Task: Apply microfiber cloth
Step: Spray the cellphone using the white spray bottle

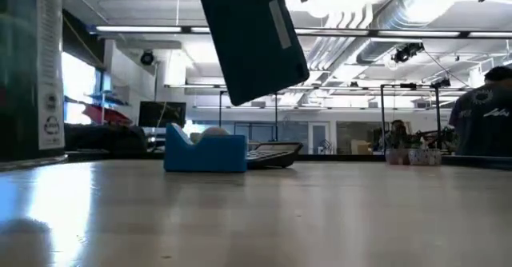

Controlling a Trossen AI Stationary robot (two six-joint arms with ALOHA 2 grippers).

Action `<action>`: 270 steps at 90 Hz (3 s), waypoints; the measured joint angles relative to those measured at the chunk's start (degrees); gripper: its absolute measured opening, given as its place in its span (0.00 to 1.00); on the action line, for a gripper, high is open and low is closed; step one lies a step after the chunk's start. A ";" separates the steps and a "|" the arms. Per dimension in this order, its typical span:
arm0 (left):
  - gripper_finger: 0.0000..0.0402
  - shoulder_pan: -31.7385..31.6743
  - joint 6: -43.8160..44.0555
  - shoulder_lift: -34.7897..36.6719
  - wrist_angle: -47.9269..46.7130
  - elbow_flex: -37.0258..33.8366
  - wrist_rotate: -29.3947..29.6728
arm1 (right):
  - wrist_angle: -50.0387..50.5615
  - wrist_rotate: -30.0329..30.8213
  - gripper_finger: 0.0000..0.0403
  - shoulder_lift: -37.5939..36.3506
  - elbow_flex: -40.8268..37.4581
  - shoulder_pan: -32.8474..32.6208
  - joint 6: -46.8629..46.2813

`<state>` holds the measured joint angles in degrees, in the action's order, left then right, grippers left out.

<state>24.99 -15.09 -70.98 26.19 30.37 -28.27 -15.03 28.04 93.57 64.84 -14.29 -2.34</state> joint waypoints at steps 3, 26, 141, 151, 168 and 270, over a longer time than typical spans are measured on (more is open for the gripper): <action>0.48 -0.41 0.01 0.00 -0.28 0.00 -0.01 | 0.00 -0.14 0.00 0.42 0.00 -0.01 0.01; 0.48 -1.09 0.56 0.00 -0.56 0.00 -0.16 | -0.20 -0.21 0.00 2.28 -0.07 0.00 0.00; 0.55 1.03 14.99 -0.04 0.72 0.02 34.76 | -4.55 1.44 0.00 2.15 0.35 0.53 2.33; 0.55 1.49 14.94 -0.04 0.68 0.02 37.05 | -4.56 1.41 0.00 2.15 0.35 0.53 2.22; 0.55 2.53 14.94 -0.38 0.75 0.06 42.36 | -4.57 1.41 0.00 2.15 0.35 0.53 2.22; 0.68 4.91 16.34 -5.62 5.96 0.09 44.43 | -5.01 1.33 0.00 2.13 0.44 0.53 2.74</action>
<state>29.90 1.25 -76.60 32.15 30.46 16.16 -20.03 29.36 95.70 65.28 -13.76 0.40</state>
